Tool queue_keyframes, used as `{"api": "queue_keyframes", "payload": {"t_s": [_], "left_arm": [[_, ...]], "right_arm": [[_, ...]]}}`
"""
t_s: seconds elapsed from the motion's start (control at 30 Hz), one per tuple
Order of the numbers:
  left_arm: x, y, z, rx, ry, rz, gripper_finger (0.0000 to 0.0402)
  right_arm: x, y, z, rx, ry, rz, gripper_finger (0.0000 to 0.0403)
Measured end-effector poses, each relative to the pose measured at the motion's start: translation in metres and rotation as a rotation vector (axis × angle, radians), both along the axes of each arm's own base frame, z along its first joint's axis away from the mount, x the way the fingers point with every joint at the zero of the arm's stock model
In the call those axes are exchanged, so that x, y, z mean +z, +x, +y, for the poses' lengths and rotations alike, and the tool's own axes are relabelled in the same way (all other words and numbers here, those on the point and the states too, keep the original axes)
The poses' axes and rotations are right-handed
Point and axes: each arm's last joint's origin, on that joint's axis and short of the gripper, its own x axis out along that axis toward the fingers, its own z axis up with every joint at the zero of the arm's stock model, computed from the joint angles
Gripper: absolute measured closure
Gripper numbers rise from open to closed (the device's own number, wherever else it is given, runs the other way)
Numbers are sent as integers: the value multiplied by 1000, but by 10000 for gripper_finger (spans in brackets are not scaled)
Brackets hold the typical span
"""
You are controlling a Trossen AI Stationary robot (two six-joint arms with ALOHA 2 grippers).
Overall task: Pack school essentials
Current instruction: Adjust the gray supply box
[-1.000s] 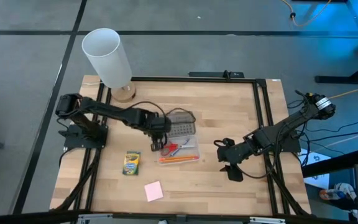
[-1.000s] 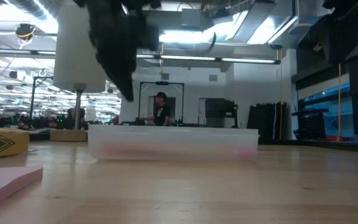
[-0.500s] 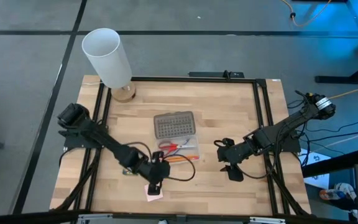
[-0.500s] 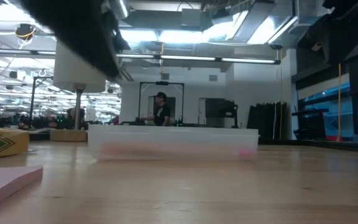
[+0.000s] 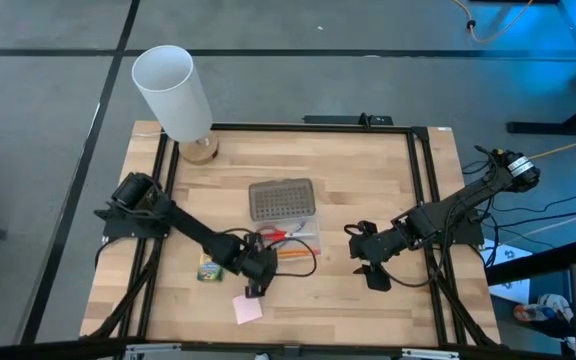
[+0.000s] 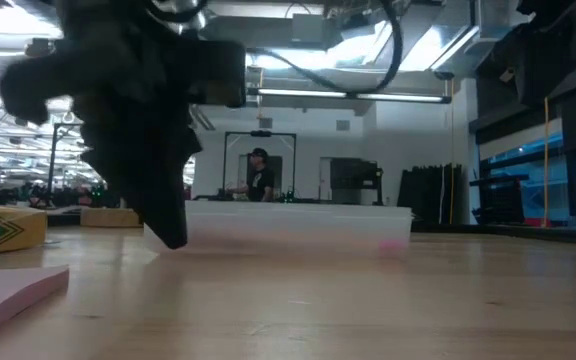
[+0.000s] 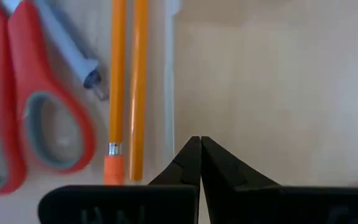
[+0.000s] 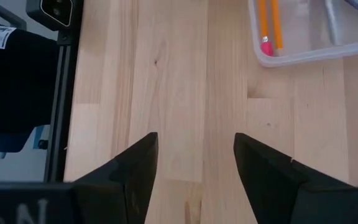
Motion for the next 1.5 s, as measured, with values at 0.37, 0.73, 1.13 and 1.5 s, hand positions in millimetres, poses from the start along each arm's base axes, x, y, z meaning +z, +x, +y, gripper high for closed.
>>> {"api": "queue_keyframes", "payload": {"t_s": [0.37, 0.73, 1.13, 1.5], "left_arm": [[1, 17, 49, 14, 11, 22, 401], [11, 43, 72, -21, -67, -190, 401], [8, 54, 64, -122, -171, -280, 402], [-21, 67, 64, -102, -98, -319, 401]], "right_arm": [[0, 0, 0, -5, 1, 0, 190], [0, 0, 0, -7, 2, 0, 190], [1, 1, 0, -28, 17, -1, 190], [3, 8, 2, -85, 24, -77, 190]]}}
